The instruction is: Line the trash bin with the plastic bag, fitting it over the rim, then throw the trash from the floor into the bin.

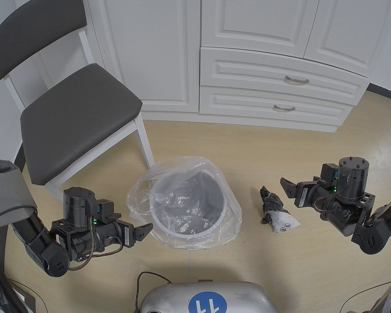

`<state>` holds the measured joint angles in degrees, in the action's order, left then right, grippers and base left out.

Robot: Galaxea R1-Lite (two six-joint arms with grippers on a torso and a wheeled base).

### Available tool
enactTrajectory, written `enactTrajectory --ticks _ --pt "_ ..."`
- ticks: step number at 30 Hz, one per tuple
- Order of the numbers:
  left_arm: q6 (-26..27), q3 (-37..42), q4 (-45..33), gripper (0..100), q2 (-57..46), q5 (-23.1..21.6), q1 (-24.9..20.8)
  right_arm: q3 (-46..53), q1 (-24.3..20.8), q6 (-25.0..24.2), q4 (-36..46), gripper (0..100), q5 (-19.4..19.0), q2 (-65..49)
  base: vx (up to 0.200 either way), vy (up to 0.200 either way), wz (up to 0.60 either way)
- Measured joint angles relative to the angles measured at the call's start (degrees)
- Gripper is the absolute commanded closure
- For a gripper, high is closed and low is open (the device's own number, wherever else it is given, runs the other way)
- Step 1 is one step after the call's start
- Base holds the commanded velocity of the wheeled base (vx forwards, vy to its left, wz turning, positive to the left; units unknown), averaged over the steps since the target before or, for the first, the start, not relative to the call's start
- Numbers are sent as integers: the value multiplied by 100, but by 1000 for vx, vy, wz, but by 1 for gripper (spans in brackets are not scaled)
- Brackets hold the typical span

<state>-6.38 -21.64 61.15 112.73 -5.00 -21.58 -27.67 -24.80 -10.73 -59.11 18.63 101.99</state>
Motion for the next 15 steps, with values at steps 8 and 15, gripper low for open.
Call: enactTrajectory --ticks 8,15 --pt "272 102 -13 0 -501 2 37 393 -102 -11 -1103 0 72 85 0 0 0" --pt "380 180 5 0 -641 22 -107 819 -30 6 -1197 0 67 -20 0 0 0"
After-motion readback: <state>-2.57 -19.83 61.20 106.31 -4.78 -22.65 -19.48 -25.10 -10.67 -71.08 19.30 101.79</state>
